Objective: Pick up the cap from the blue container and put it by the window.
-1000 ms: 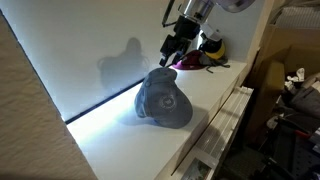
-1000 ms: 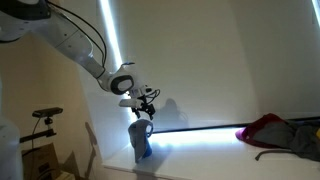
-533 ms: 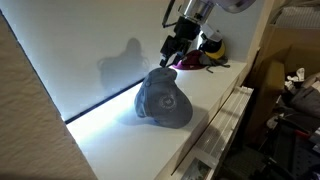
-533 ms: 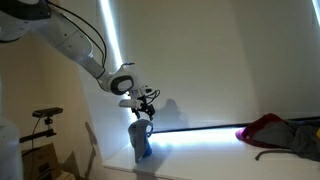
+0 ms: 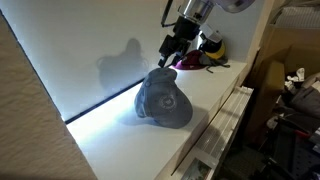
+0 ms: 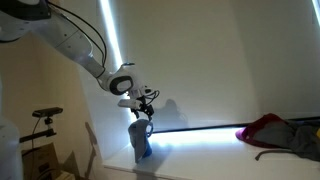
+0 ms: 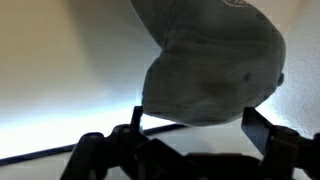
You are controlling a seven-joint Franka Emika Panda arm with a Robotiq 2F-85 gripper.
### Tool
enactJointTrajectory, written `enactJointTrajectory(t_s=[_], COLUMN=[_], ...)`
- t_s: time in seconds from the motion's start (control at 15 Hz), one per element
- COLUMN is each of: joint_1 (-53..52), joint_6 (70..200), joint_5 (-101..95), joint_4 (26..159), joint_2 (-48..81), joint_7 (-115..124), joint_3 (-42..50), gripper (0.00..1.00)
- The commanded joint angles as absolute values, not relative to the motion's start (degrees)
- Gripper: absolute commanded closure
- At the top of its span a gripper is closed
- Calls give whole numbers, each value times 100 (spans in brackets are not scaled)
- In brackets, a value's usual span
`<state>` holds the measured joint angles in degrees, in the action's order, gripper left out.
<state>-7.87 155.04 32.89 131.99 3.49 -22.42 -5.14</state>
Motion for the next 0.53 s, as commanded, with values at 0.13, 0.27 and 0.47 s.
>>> enactJointTrajectory(t_s=[0.13,0.27,0.47], joint_1=[-623,-621,-587], joint_6=[15014,14920,14886], joint_5=[4357,4373,4252], joint_4=[13034,13016,13018], joint_2=[399,387,349], joint_7=[-2900,-2873,-2787], joint_3=[-701,-662,-628], gripper=[26,40,61])
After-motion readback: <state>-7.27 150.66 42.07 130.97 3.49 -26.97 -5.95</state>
